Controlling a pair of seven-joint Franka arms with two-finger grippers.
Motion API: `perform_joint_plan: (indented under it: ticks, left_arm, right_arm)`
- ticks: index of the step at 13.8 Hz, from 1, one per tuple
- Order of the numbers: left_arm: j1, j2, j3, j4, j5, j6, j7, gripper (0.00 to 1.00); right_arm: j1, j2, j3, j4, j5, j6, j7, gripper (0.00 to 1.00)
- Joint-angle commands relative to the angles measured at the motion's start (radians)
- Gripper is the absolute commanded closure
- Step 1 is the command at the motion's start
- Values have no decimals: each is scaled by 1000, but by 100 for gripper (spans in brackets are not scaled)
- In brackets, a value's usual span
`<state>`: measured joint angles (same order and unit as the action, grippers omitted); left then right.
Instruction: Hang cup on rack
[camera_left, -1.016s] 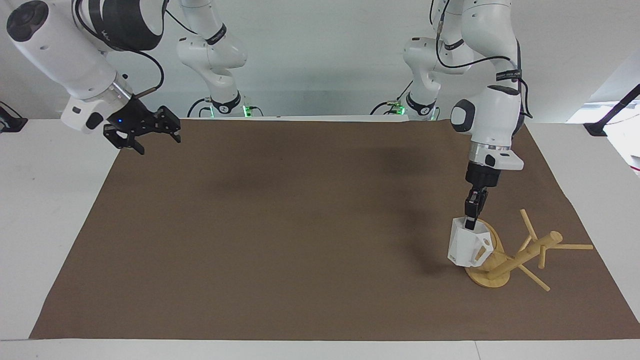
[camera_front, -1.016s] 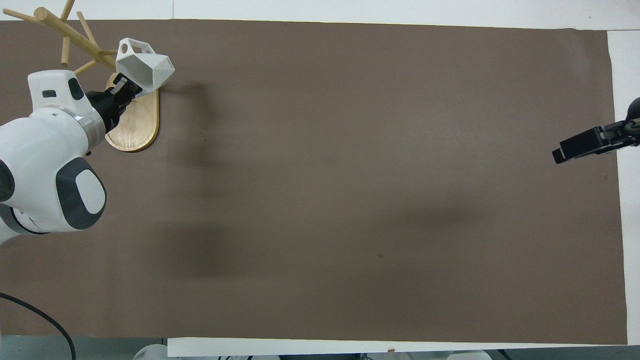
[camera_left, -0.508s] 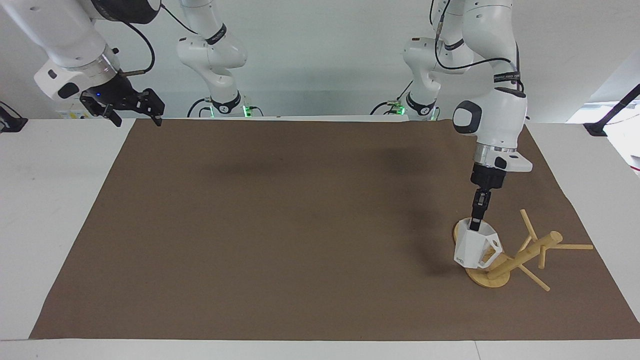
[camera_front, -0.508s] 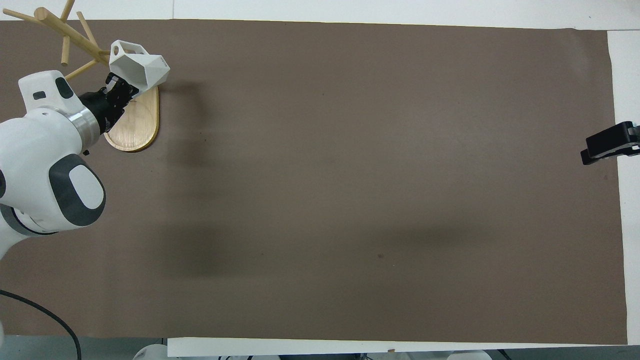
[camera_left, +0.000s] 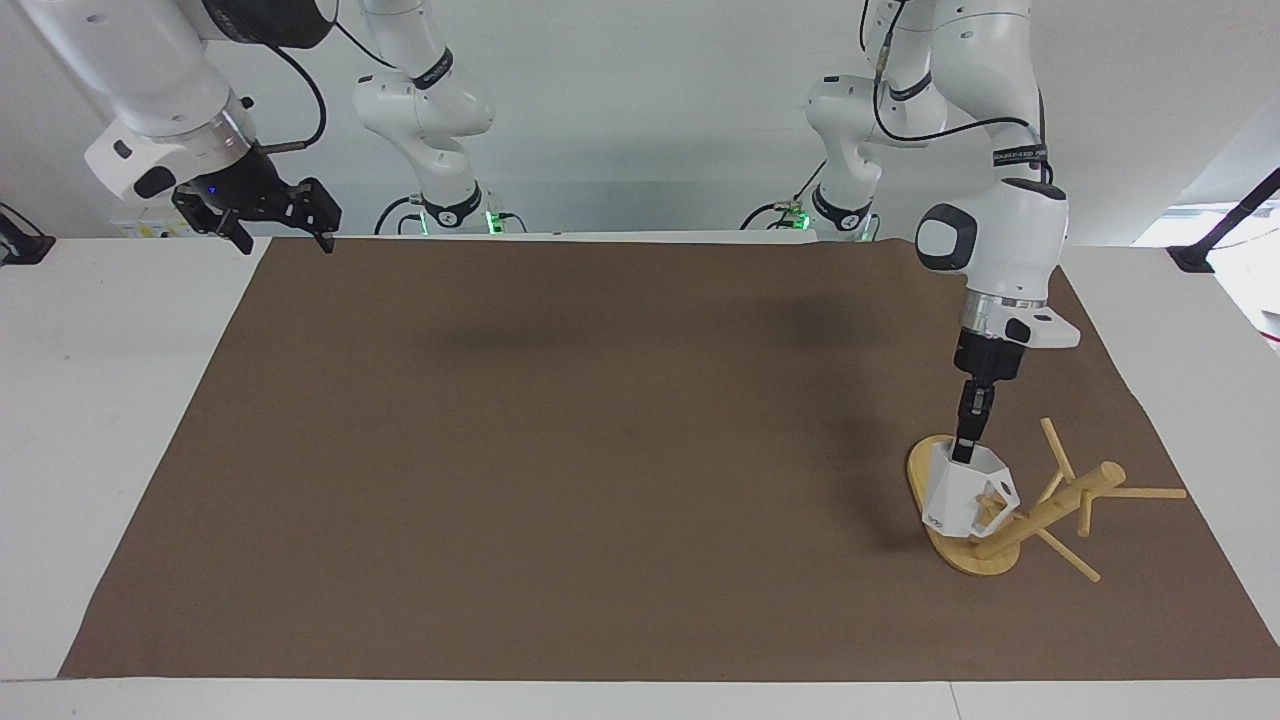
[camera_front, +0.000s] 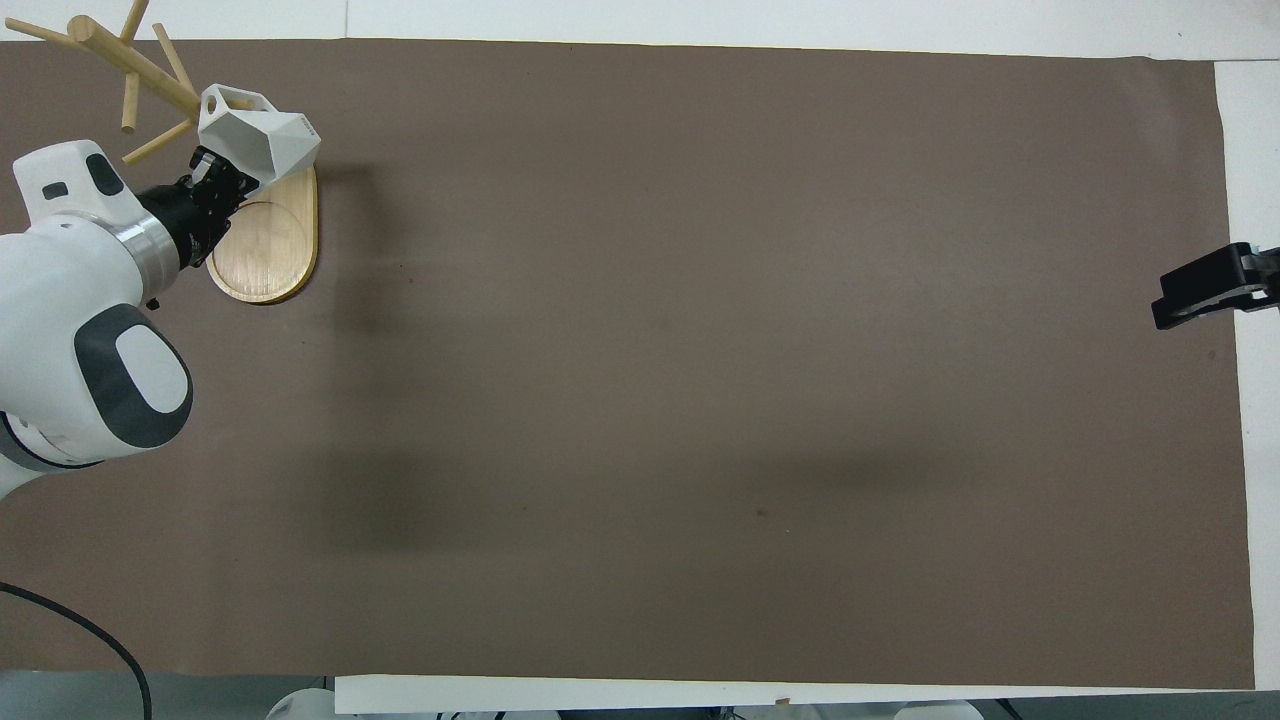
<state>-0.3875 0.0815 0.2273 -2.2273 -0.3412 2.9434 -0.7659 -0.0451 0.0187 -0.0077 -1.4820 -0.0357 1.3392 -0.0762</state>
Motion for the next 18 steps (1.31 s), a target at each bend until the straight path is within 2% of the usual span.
perform_joint_plan:
  ticks: [1,2,4,7,9,10,11,12,14,18]
  left_arm:
    - [25,-2,-11,11,-22,-52,17,100]
    - [30,-2,-11,12,-22,-52,17,100]
    - [33,-2,-10,15,-22,-61,19,89]
    - [32,-3,-6,26,-24,-92,20,79]
    - [30,-5,0,49,-22,-157,23,44]
    - [33,-8,1,73,-21,-228,24,20]
    - [35,-12,3,105,-9,-319,25,4]
    - [38,-31,12,138,-5,-452,55,0]
    - [79,-67,18,181,36,-640,149,0]
    - [99,-103,14,348,313,-1066,261,0]
  right_arm:
    - [-6,-2,5,6,-21,-8,9,0]
    - [-6,-2,5,5,-21,-8,9,0]
    - [-4,-3,6,5,-21,-12,9,0]
    - [-10,-5,2,0,-19,-2,10,0]
    - [-13,-11,0,-9,-18,-2,10,0]
    - [-21,-11,0,-11,-19,-2,10,0]
    - [-21,-11,0,-11,-19,-5,10,0]
    - [-27,-16,0,-18,-15,-5,9,0]
    - [-29,-26,2,-55,-15,17,10,0]
    - [2,-57,-17,-81,-16,23,13,0]
